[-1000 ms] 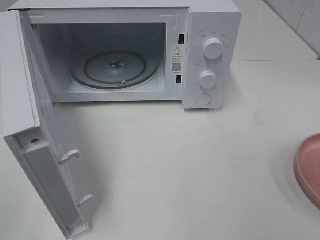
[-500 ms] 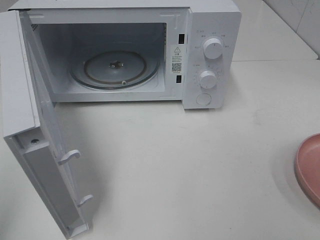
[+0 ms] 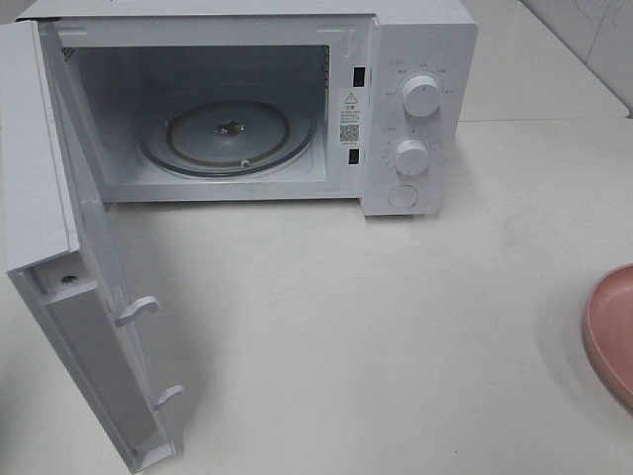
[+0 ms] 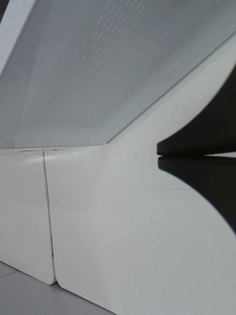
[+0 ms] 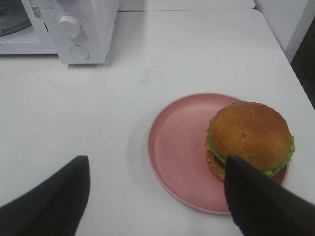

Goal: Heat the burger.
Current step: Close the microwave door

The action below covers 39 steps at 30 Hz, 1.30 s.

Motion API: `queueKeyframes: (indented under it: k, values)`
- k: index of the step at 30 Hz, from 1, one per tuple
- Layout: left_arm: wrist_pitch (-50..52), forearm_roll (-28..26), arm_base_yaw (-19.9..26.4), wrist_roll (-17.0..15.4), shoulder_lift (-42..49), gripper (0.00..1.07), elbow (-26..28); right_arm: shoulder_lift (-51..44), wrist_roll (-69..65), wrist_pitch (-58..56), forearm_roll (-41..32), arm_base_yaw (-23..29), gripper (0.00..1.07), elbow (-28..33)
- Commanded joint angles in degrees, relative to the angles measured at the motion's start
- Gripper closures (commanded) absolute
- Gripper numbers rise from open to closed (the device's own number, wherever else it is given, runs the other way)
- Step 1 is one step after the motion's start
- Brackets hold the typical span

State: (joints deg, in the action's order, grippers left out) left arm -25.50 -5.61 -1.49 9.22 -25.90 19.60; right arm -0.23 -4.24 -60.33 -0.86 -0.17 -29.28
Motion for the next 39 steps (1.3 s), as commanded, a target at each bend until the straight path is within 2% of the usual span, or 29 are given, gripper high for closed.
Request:
queueKeyframes:
  k: [1, 3, 4, 6, 7, 9, 10, 15, 17, 18, 19, 20, 21, 22, 23, 25, 26, 28, 32, 34, 37, 39]
  values:
    - [13.3, -1.8, 0.1, 4.1, -4.3, 1.07, -3.8, -1.5, 0.7, 0.6, -0.2, -0.4, 0.35, 0.1]
    - [16.4, -1.9, 0.1, 4.9, -5.6, 1.07, -4.6, -1.5, 0.7, 0.6, -0.2, -0.4, 0.35, 0.1]
    - [21.7, -1.9, 0.1, 5.5, -7.8, 1.07, -6.0, -1.5, 0.7, 0.6, -0.2, -0.4, 0.35, 0.1]
    - [24.5, -1.9, 0.1, 5.5, -9.1, 1.07, -6.6, -1.5, 0.7, 0.6, -0.2, -0.4, 0.35, 0.1]
    - [29.9, -1.9, 0.1, 5.5, -11.8, 1.07, -7.6, -1.5, 0.7, 0.6, -0.2, -0.4, 0.35, 0.1]
    - [31.7, -1.9, 0.1, 5.5, -12.9, 1.07, -7.9, -1.5, 0.7, 0.6, -0.2, -0.4, 0.35, 0.1]
    - [36.7, -1.9, 0.1, 5.5, -15.9, 1.07, -8.4, -1.5, 0.7, 0.6, -0.2, -0.4, 0.35, 0.1]
    - [43.9, -0.2, 0.1, 5.2, -21.6, 1.07, -8.7, -1.5, 0.7, 0.6, -0.2, -0.4, 0.35, 0.1]
    - [48.3, 2.1, 0.1, 2.4, -25.2, 1.07, -8.7, -1.5, 0.7, 0.6, -0.2, -0.4, 0.35, 0.1]
    - [48.3, 2.1, 0.1, 2.4, -25.2, 1.07, -8.7, -1.5, 0.7, 0.6, -0.2, -0.4, 0.35, 0.1]
    - [51.0, 4.9, 0.1, -0.6, -27.3, 1.07, -8.7, -1.5, 0.7, 0.6, -0.2, -0.4, 0.35, 0.1]
    - [51.0, 4.9, 0.1, -0.6, -27.3, 1.07, -8.7, -1.5, 0.7, 0.6, -0.2, -0.4, 0.35, 0.1]
    - [53.3, 9.2, 0.1, -4.5, -29.3, 1.07, -8.7, -1.5, 0.7, 0.6, -0.2, -0.4, 0.35, 0.1]
    - [54.3, 11.5, 0.1, -6.5, -30.4, 1.07, -8.7, -1.5, 0.7, 0.6, -0.2, -0.4, 0.35, 0.1]
    - [54.3, 11.5, 0.1, -6.5, -30.4, 1.07, -8.7, -1.5, 0.7, 0.6, -0.2, -0.4, 0.35, 0.1]
    - [58.5, 17.1, 0.1, -12.4, -34.5, 1.07, -8.7, -1.5, 0.7, 0.6, -0.2, -0.4, 0.35, 0.1]
    - [58.5, 17.1, 0.1, -12.4, -34.5, 1.07, -8.7, -1.5, 0.7, 0.6, -0.2, -0.4, 0.35, 0.1]
    - [61.7, 18.9, 0.1, -16.2, -37.1, 1.07, -8.5, -1.5, 0.7, 0.6, -0.2, -0.4, 0.35, 0.1]
    - [64.7, 21.0, 0.1, -18.8, -40.7, 1.07, -7.8, -1.5, 0.7, 0.6, -0.2, -0.4, 0.35, 0.1]
    - [68.9, 24.6, -0.4, -20.1, -44.4, 1.07, -7.2, -1.5, 0.7, 0.6, -0.2, -0.4, 0.35, 0.1]
    - [69.9, 25.1, -0.9, -20.1, -45.4, 1.07, -7.0, -1.5, 0.7, 0.6, -0.2, -0.4, 0.35, 0.1]
    - [70.8, 23.9, -5.2, -19.7, -49.6, 1.07, -6.0, -1.5, 0.7, 0.6, -0.2, -0.4, 0.35, 0.1]
